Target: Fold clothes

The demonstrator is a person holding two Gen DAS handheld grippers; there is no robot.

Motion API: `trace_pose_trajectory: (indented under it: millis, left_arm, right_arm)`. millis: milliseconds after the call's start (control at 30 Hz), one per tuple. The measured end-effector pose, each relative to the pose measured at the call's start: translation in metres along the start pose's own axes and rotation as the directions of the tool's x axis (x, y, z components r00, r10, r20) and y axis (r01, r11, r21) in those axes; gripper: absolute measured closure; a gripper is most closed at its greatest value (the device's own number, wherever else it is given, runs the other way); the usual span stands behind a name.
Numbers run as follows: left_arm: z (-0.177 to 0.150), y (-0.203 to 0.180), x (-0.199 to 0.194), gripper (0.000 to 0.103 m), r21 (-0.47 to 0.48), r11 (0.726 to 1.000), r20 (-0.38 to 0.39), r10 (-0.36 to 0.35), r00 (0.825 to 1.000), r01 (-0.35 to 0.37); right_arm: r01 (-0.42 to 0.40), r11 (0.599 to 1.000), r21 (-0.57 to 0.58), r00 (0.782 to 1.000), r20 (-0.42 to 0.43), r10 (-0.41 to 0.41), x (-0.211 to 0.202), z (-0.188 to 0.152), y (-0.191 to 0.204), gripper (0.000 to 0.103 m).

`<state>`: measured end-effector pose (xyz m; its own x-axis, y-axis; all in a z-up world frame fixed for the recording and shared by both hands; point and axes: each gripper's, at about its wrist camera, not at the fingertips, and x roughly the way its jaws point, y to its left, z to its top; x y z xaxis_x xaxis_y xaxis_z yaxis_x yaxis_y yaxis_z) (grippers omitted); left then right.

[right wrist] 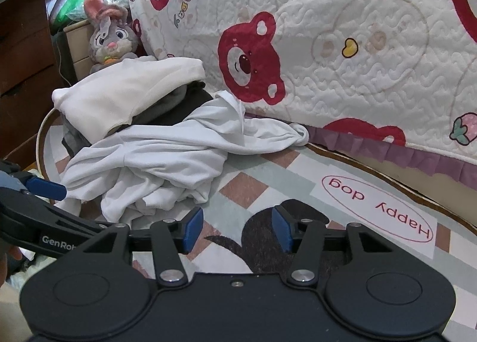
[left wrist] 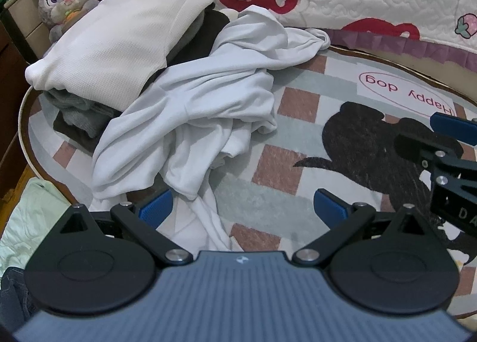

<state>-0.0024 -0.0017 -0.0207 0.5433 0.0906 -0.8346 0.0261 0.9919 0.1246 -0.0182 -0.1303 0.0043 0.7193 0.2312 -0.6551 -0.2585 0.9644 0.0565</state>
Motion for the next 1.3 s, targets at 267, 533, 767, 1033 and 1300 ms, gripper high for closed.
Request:
trace_pose_trajectory:
  millis: [267, 533, 767, 1033, 1300]
  left_arm:
    - [0.005, 0.007, 0.003, 0.000, 0.000, 1.000, -0.013, -0.009, 1.000, 0.009]
    - [0.005, 0.014, 0.010, 0.000, 0.001, 1.000, -0.024, 0.005, 1.000, -0.005]
    - [0.008, 0.060, 0.025, 0.001, -0.130, 0.991, 0.038, 0.013, 0.999, -0.008]
    - [-0.002, 0.113, 0.060, 0.008, -0.278, 0.960, 0.036, 0.043, 0.998, -0.031]
    - [-0.009, 0.128, 0.089, 0.058, -0.312, 0.950, -0.002, 0.002, 1.000, -0.003]
  right_arm:
    - [0.005, 1.000, 0.006, 1.000, -0.005, -0.005, 0.002, -0.001, -0.001, 0.046]
    - [0.002, 1.000, 0.009, 1.000, -0.014, -0.002, 0.005, -0.005, -0.002, 0.043]
    - [-0.024, 1.000, 0.012, 0.999, -0.044, 0.025, 0.034, -0.022, -0.016, 0.018]
    - [-0.142, 0.987, 0.080, 0.988, -0.048, 0.146, 0.057, -0.016, -0.024, 0.018]
    - [-0.328, 0.941, 0.082, 0.944, -0.019, 0.331, 0.098, 0.001, 0.013, 0.018]
